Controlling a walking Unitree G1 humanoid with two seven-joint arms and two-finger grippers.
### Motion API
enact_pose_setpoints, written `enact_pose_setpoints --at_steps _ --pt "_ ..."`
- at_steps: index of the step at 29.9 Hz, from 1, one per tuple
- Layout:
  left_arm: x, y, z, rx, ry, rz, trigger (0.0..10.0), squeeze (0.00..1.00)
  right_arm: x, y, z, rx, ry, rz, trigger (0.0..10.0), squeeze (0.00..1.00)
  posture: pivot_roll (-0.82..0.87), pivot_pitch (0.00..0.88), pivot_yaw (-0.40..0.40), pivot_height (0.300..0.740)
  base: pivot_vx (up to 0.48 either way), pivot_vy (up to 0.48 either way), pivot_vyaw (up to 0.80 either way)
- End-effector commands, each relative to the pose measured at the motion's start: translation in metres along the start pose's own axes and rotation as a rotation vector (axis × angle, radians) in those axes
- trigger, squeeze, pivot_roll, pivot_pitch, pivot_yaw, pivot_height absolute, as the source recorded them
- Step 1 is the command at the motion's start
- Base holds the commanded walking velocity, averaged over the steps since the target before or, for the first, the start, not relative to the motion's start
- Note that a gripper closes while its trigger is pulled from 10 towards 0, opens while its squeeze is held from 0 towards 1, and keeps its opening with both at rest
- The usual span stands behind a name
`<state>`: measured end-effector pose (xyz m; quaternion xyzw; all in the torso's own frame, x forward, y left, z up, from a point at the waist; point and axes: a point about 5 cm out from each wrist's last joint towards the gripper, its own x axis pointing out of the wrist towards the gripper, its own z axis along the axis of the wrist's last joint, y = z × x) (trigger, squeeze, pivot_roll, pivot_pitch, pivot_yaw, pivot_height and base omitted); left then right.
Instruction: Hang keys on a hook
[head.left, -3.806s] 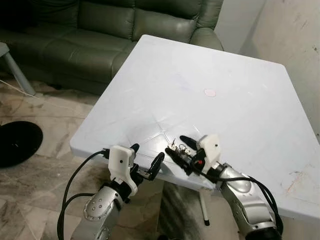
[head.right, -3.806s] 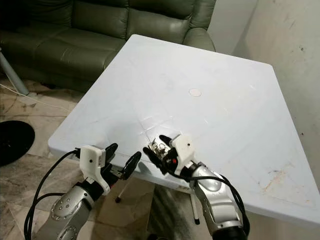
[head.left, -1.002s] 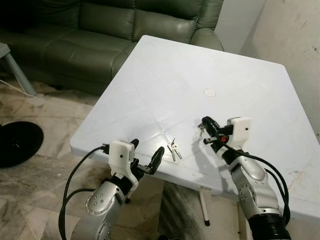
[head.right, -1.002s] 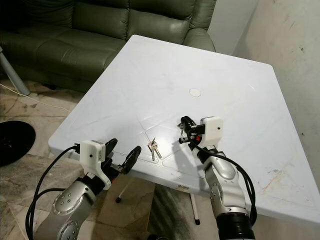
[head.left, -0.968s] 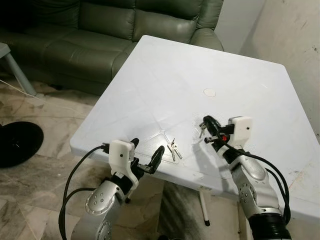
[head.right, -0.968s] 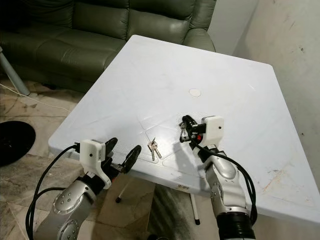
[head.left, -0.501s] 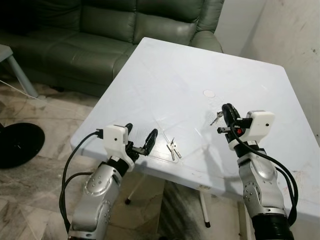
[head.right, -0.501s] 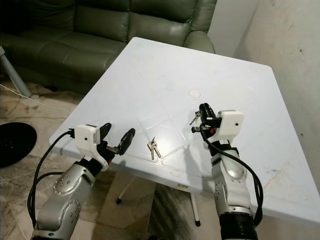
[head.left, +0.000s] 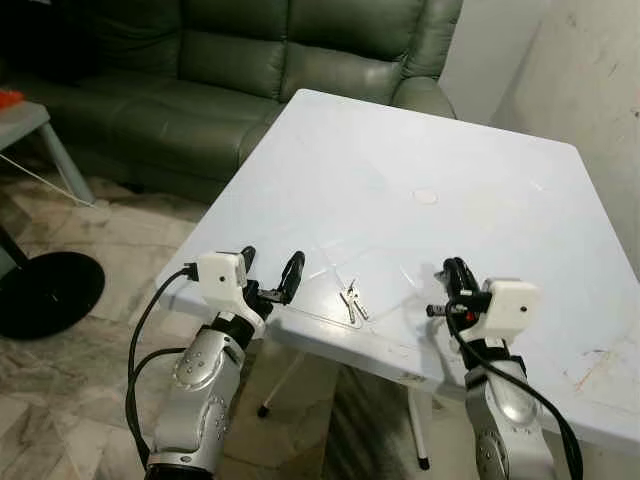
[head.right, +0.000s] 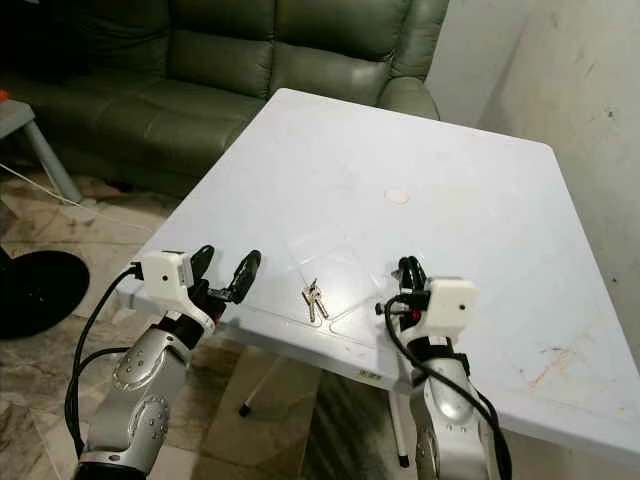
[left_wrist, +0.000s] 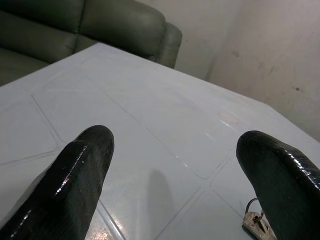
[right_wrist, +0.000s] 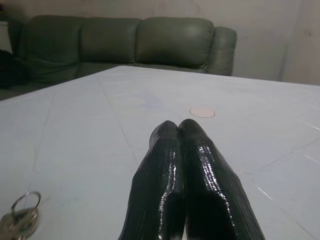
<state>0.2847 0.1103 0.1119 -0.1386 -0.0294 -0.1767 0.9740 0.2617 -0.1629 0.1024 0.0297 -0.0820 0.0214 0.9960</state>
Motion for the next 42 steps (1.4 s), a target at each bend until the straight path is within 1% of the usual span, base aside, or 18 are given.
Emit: enact_pose_setpoints --at_steps 1,3,5,7,9,12,19,26,30,37,42 --pt "0.002 0.003 -0.001 0.008 -0.003 0.005 10.0 0.0 0.0 -0.001 0.002 -0.026 -0.008 -0.028 10.0 0.0 0.0 0.0 -0.083 0.74 0.0 0.0 0.0" --pt "0.004 0.007 0.0 0.013 -0.008 0.017 10.0 0.0 0.003 -0.001 0.002 -0.03 -0.005 -0.037 10.0 0.0 0.0 0.0 -0.082 0.74 0.0 0.0 0.0" --pt "0.006 0.009 0.002 0.017 -0.014 0.022 10.0 0.0 0.006 -0.002 0.002 -0.062 0.007 -0.044 10.0 0.0 0.0 0.0 -0.081 0.74 0.0 0.0 0.0" --pt "0.008 0.012 0.004 0.025 -0.019 0.031 10.0 0.0 0.008 -0.004 0.002 -0.056 0.01 -0.061 10.0 0.0 0.0 0.0 -0.081 0.74 0.0 0.0 0.0" --pt "0.011 0.016 0.006 0.029 -0.022 0.045 10.0 0.0 0.012 -0.007 0.003 -0.075 0.017 -0.066 10.0 0.0 0.0 0.0 -0.08 0.74 0.0 0.0 -0.69" --pt "0.015 0.019 0.008 0.044 -0.032 0.048 10.0 0.0 0.017 -0.009 0.005 -0.079 0.012 -0.076 10.0 0.0 0.01 0.0 -0.08 0.74 0.0 0.0 -0.79" --pt "0.021 0.026 0.015 0.056 -0.056 0.067 10.0 0.0 0.021 -0.011 0.004 -0.092 0.019 -0.095 10.0 0.0 0.01 0.0 -0.076 0.74 0.0 0.0 -0.79" --pt "0.022 0.027 0.013 0.047 -0.043 0.068 10.0 0.0 0.022 -0.011 0.004 -0.09 0.021 -0.1 10.0 0.0 0.01 0.0 -0.074 0.74 0.0 0.0 -0.79" --pt "0.025 0.025 0.011 0.033 -0.036 0.054 10.0 0.0 0.022 -0.01 0.003 -0.089 0.021 -0.1 10.0 0.0 0.0 0.0 -0.071 0.74 0.0 0.414 -0.79" --pt "0.027 0.025 0.011 0.037 -0.035 0.051 10.0 0.0 0.021 -0.01 0.003 -0.09 0.022 -0.102 10.0 0.0 0.0 0.0 -0.07 0.74 0.0 0.48 -0.79" --pt "0.028 0.025 0.011 0.029 -0.031 0.064 10.0 0.0 0.02 -0.009 0.002 -0.091 0.025 -0.1 10.0 0.0 0.0 0.0 -0.07 0.74 0.0 0.0 -0.79"
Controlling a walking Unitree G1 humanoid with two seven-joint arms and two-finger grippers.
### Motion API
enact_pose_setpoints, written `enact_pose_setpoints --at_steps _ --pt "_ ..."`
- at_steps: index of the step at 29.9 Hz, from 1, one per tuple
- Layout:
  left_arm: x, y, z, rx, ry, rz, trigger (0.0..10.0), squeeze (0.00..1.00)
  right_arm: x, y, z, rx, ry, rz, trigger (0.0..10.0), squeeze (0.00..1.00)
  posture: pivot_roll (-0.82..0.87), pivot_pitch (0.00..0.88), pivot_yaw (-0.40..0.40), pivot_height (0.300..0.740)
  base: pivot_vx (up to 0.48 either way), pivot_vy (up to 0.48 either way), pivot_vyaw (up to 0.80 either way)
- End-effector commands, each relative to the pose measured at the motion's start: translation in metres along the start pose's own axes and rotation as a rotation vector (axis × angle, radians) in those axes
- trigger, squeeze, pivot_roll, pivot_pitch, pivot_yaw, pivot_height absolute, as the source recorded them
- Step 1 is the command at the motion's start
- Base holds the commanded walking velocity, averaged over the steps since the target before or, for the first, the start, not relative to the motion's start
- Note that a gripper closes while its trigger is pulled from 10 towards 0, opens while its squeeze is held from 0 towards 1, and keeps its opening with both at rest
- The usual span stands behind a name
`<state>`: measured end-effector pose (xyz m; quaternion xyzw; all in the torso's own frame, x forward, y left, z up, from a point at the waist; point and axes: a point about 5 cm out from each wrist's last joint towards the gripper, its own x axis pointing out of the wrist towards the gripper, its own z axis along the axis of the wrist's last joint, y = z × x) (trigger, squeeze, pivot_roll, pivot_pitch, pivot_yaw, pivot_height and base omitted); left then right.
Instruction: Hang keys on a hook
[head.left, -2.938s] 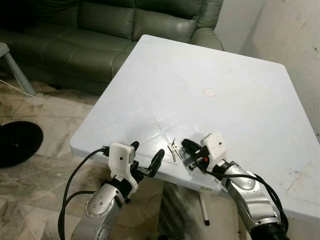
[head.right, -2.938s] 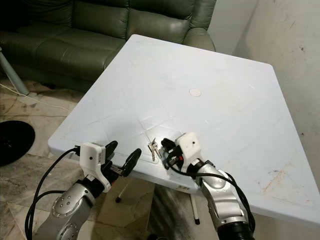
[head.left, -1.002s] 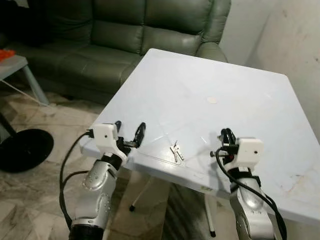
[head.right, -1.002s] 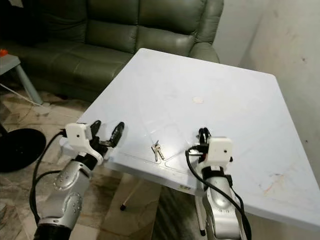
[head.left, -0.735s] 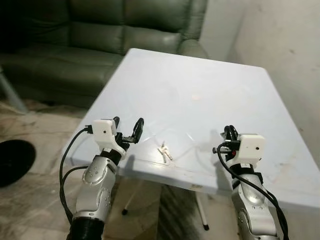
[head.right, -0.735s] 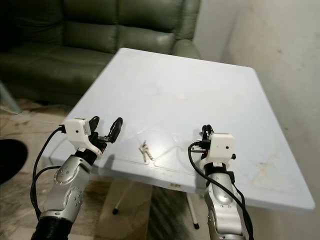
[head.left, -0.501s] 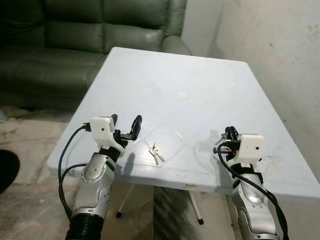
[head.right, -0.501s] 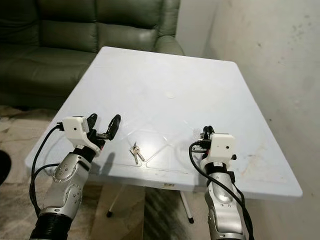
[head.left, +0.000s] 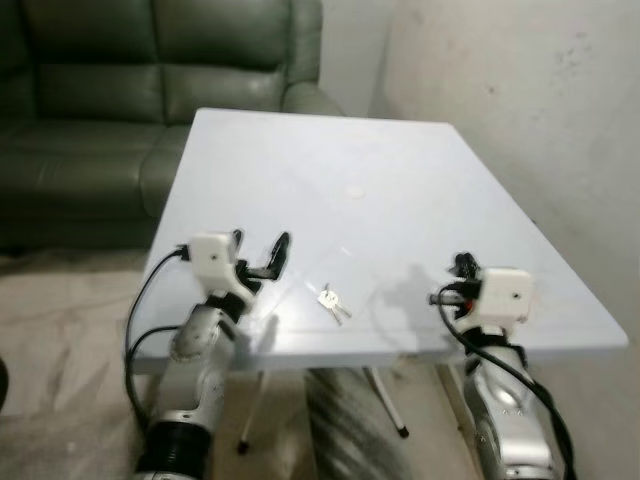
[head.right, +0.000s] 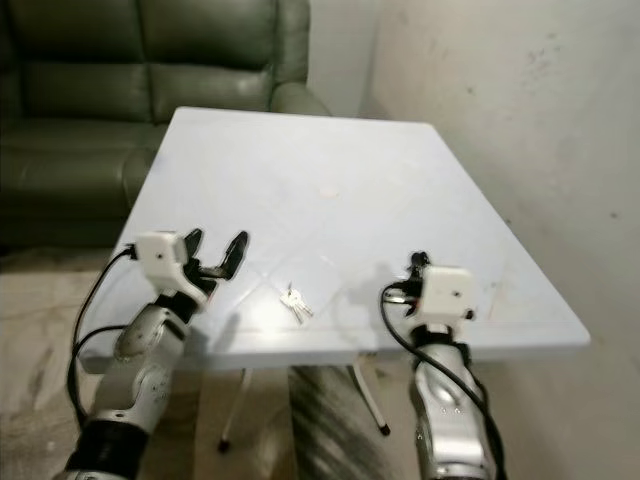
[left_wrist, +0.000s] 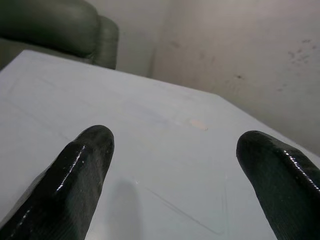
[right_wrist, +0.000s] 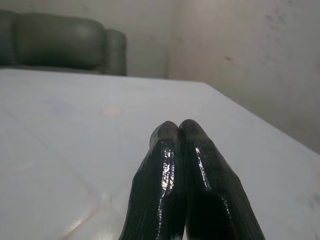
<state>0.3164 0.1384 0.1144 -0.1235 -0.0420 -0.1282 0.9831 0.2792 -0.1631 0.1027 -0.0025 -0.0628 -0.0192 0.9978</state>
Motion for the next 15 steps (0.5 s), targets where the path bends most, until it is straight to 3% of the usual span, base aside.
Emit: enact_pose_setpoints --at_steps 1,15 --pt "0.0063 -0.011 0.0008 -0.011 0.001 -0.03 10.0 0.0 0.0031 -0.0084 0.004 -0.02 -0.012 -0.023 10.0 0.0 0.0 0.0 -0.07 0.74 0.0 0.0 -0.79" --pt "0.0072 -0.0102 -0.0027 -0.023 0.034 0.009 10.0 0.0 0.0019 -0.0066 0.0038 -0.024 -0.008 -0.007 10.0 0.0 0.0 0.0 -0.076 0.74 0.0 0.0 -0.79"
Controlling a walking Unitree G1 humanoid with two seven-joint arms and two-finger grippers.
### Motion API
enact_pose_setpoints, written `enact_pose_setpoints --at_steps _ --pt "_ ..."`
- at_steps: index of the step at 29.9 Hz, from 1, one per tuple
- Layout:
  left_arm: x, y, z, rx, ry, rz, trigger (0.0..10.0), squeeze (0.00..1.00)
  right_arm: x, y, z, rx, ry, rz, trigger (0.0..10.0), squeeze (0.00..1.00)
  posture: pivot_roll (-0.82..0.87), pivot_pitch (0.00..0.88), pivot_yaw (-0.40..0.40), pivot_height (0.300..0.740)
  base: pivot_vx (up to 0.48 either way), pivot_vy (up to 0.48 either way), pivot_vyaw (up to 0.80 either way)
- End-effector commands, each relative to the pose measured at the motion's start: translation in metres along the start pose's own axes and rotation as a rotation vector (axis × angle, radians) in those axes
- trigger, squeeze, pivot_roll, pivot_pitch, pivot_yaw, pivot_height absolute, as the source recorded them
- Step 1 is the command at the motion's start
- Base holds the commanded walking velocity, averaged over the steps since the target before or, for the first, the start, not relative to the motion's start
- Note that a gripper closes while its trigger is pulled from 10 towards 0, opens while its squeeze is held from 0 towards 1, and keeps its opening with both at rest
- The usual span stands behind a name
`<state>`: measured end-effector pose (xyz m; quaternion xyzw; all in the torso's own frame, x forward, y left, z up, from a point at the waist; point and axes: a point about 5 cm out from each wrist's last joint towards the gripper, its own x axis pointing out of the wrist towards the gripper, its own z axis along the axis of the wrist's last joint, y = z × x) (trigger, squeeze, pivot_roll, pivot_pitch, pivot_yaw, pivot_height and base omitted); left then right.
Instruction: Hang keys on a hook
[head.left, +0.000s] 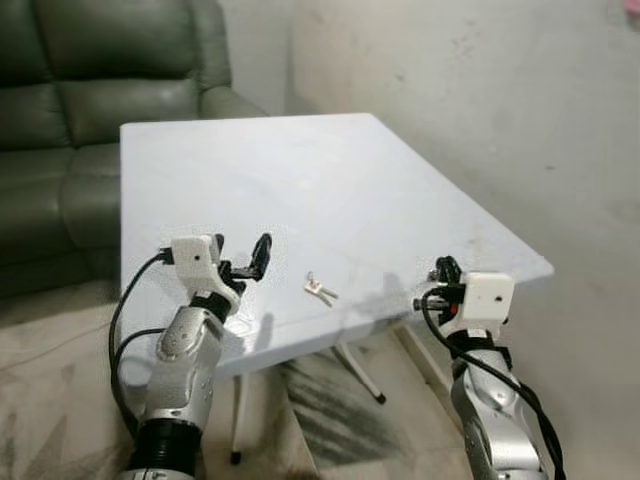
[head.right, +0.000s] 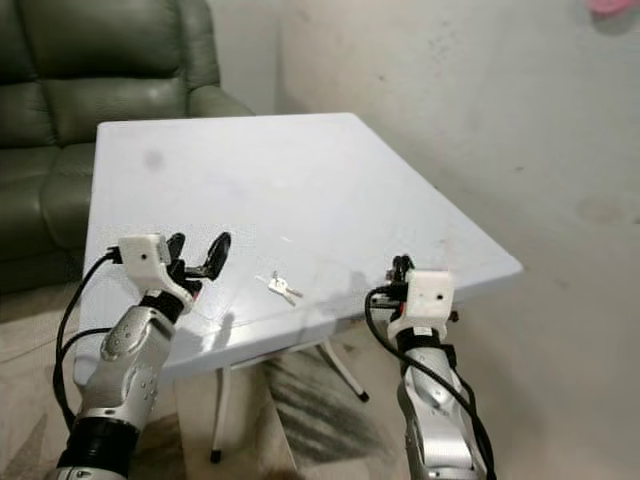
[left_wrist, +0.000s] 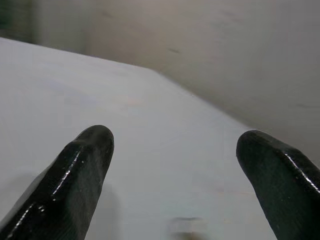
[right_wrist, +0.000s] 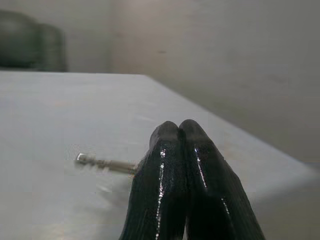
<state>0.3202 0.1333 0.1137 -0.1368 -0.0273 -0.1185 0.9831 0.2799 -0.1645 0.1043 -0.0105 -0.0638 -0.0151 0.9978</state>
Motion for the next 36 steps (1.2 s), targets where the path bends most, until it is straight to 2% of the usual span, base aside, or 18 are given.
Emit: enact_pose_setpoints --at_steps 1,19,29,33,36 --pt "0.0023 -0.0064 -0.0013 0.006 0.015 -0.011 10.0 0.0 0.0007 -0.0048 0.0022 -0.008 -0.006 -0.015 10.0 0.0 0.0 0.0 -0.076 0.74 0.0 0.0 -0.79" --pt "0.0041 -0.0098 -0.0024 0.003 0.039 -0.011 10.0 0.0 0.0019 -0.0023 0.0027 -0.004 -0.004 -0.009 10.0 0.0 0.0 0.0 -0.078 0.74 0.0 0.0 -0.79" --pt "0.0049 -0.0125 -0.0036 0.036 0.067 -0.053 10.0 0.0 0.0043 -0.0015 0.0041 -0.009 -0.005 -0.005 10.0 0.0 0.01 0.0 -0.08 0.74 0.0 0.0 -0.79" --pt "0.0064 -0.01 -0.0001 0.068 0.033 -0.01 10.0 0.0 0.0041 -0.0024 0.0043 -0.012 -0.005 -0.01 10.0 0.0 0.01 0.0 -0.076 0.74 0.0 0.0 -0.79" --pt "0.0072 -0.0109 -0.0002 0.061 0.035 -0.009 10.0 0.0 0.0041 -0.0023 0.0042 -0.012 -0.004 -0.012 10.0 0.0 0.01 0.0 -0.076 0.74 0.0 0.0 -0.79"
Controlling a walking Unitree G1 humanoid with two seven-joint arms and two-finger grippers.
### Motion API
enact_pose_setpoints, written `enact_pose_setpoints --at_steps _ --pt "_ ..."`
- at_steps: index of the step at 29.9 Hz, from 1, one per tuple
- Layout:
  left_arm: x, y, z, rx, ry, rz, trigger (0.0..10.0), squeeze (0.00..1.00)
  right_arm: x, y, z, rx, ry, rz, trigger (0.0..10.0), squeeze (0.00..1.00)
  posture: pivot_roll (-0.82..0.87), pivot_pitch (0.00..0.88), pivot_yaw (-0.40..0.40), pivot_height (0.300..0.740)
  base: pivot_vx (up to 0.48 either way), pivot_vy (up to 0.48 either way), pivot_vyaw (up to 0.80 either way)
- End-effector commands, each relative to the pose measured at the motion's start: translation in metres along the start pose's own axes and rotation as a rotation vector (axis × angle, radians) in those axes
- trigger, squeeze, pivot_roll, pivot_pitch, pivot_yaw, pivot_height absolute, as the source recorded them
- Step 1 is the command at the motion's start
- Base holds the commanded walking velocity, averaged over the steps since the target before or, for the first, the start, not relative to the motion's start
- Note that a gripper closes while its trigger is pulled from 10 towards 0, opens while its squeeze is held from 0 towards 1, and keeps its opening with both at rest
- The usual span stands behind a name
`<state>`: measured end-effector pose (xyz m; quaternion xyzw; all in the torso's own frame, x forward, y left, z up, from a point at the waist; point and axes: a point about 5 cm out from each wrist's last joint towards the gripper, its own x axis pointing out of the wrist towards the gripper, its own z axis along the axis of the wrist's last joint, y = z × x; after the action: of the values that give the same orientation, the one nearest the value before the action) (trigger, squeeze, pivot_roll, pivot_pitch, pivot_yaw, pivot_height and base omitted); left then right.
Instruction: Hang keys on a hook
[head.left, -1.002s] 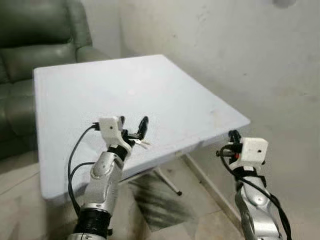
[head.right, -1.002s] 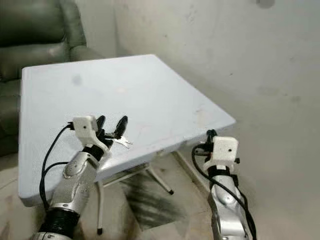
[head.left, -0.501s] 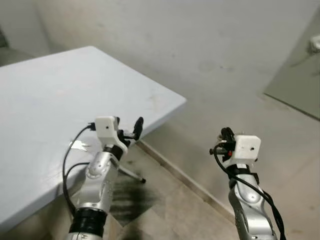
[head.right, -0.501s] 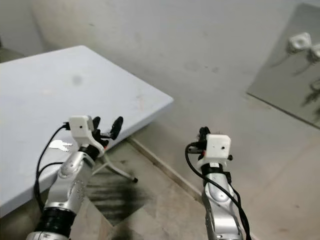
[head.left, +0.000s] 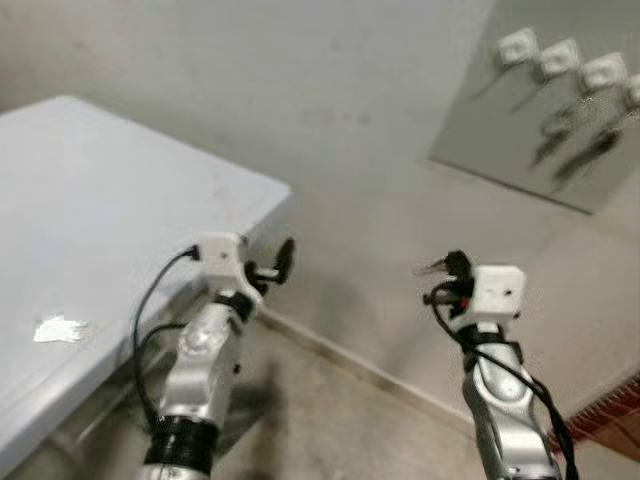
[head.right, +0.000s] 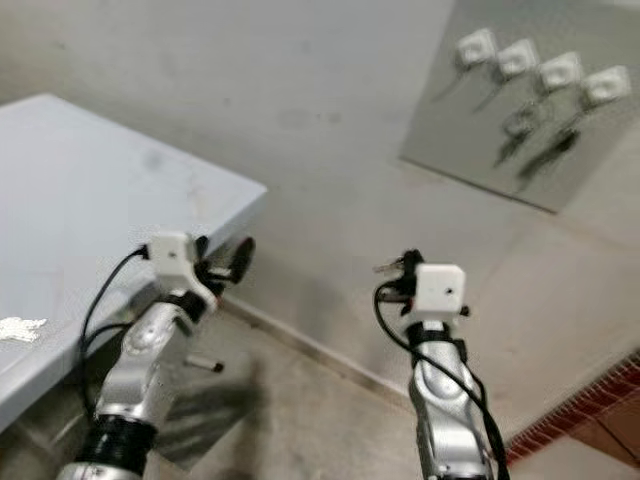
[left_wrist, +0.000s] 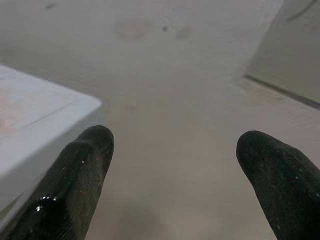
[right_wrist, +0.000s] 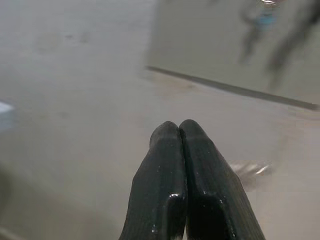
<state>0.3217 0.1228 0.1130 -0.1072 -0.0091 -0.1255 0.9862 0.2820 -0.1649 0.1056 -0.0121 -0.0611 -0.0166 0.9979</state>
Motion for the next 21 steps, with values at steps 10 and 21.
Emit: enact_pose_setpoints --at_steps 10,21 --pt "0.0047 -0.0051 0.0034 0.001 -0.012 0.005 10.0 0.0 0.0034 -0.0003 0.0033 -0.013 -0.007 -0.006 10.0 0.0 0.01 0.0 -0.076 0.74 0.0 0.0 -0.79" --pt "0.0007 -0.0075 0.0029 -0.008 -0.01 0.001 10.0 0.0 0.0003 0.0009 0.0058 -0.014 -0.038 0.01 10.0 0.0 0.0 0.0 -0.067 0.74 0.0 0.0 -0.21"
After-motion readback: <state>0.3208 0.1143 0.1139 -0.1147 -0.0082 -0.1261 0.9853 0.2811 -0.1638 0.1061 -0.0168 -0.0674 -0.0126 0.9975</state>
